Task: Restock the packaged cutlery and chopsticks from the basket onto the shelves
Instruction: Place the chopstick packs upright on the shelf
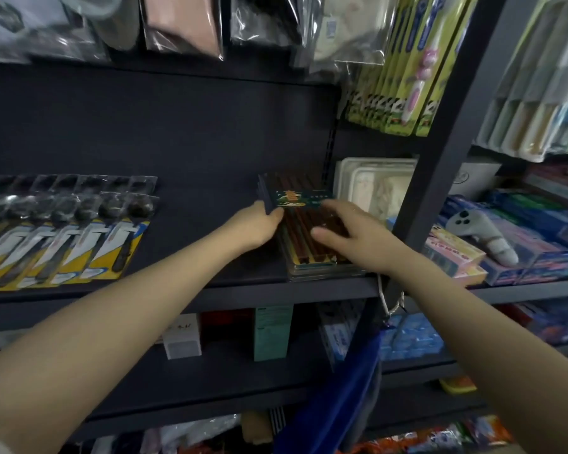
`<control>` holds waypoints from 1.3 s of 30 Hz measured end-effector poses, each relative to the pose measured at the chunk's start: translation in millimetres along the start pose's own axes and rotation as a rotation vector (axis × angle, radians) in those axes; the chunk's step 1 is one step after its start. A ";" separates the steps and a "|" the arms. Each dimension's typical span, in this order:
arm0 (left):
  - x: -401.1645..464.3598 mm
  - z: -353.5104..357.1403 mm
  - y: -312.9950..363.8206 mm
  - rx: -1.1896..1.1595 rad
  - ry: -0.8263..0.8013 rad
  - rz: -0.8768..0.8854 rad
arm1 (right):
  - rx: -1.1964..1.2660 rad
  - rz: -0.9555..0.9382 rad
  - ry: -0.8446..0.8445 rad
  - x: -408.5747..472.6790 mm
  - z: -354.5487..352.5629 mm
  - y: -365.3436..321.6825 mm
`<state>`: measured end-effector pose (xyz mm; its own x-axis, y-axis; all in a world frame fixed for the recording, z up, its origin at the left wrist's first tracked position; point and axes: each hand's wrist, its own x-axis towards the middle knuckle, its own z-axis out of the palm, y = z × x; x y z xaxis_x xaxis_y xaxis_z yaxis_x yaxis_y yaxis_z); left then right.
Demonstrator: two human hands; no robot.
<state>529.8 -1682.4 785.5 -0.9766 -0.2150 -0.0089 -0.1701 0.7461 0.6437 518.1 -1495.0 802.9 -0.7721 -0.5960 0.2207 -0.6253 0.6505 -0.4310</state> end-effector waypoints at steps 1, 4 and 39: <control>0.9 -0.1 -5.4 -0.149 -0.046 0.013 | -0.100 -0.065 -0.095 -4.5 -0.5 2.9; 6.7 -1.8 -13.3 -0.417 -0.145 0.031 | -0.462 -0.156 -0.270 -10.7 -1.7 10.4; -25.0 -15.9 -29.0 -0.237 0.273 0.338 | -0.783 -0.585 -0.143 -2.5 32.7 -9.9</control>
<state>561.2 -1708.6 779.1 -0.8964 -0.1663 0.4108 0.2160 0.6455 0.7326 529.9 -1515.3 778.0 -0.3289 -0.9406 0.0840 -0.8421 0.3324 0.4246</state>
